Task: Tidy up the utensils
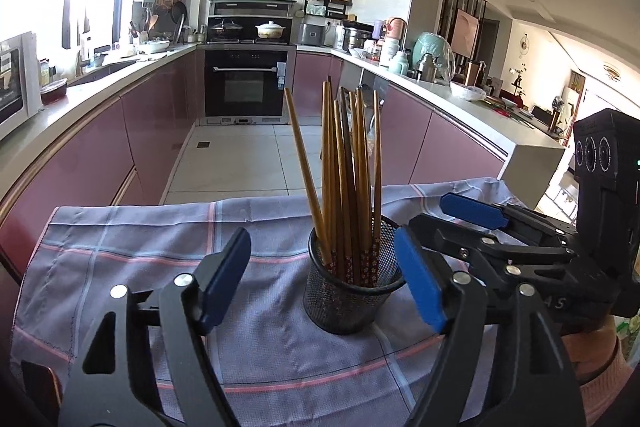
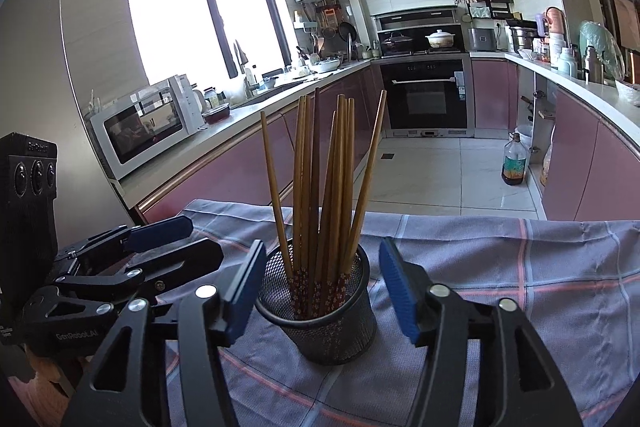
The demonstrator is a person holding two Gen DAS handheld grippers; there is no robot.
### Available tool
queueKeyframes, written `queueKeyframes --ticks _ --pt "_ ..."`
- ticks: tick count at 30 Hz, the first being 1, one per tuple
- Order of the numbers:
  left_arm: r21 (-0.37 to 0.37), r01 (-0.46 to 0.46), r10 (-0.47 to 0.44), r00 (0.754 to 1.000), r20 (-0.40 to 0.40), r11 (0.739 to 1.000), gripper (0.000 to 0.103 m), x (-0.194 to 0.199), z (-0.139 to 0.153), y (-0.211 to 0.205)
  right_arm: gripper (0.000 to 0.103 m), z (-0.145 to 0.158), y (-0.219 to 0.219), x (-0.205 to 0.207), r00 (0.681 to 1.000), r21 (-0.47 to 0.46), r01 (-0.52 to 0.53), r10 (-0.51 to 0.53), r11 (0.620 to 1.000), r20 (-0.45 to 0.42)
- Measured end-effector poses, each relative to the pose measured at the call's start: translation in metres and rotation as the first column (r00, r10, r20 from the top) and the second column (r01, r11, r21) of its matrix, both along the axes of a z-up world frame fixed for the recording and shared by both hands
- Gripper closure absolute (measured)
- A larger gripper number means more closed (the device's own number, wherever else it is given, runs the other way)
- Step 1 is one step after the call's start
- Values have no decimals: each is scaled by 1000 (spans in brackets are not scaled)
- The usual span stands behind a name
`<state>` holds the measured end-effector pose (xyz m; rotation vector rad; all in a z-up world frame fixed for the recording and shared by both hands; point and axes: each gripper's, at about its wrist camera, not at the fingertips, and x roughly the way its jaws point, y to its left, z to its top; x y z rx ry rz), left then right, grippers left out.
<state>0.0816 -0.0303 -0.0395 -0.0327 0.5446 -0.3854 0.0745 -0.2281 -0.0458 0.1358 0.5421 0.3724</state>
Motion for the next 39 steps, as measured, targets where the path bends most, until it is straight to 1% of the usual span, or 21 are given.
queueKeyframes --ticks 1,2,3,5,8,14,18,23,30,32,39 --pt "2 -7 7 1000 12 1000 18 -5 -1 3 31 0 0 -5 1000 -3 6 -6 1000 11" --pt "2 -21 21 999 28 1000 9 -10 -2 7 25 0 -1 -10 1000 -4 12 -12 1000 17" --pt "1 -38 38 998 49 999 6 -16 -2 11 17 -1 -3 -15 999 -6 27 -27 1000 26" --pt "2 -57 57 996 71 998 6 -27 -5 18 12 -3 -6 -25 998 -10 44 -44 999 46" --pt "-1 -94 94 992 89 996 6 -40 -10 27 7 -7 -6 -39 995 -27 74 -72 997 74" --pt "-2 -162 161 981 106 987 6 -64 -17 42 7 -8 3 -65 983 -58 110 -100 992 155" --pt "6 -208 205 968 147 978 6 -80 -16 48 7 -7 15 -82 973 -75 115 -98 990 208" --pt "-4 -237 233 951 201 971 6 -100 -13 50 7 -3 24 -97 958 -75 125 -100 989 270" --pt "-15 -262 257 932 257 965 6 -118 -4 51 7 0 25 -105 953 -59 122 -100 991 286" --pt "-19 -267 262 928 265 963 6 -121 -2 52 7 1 24 -108 950 -47 119 -100 992 297" --pt "-16 -280 273 917 290 960 6 -129 3 52 7 2 25 -111 946 -45 123 -104 991 306"
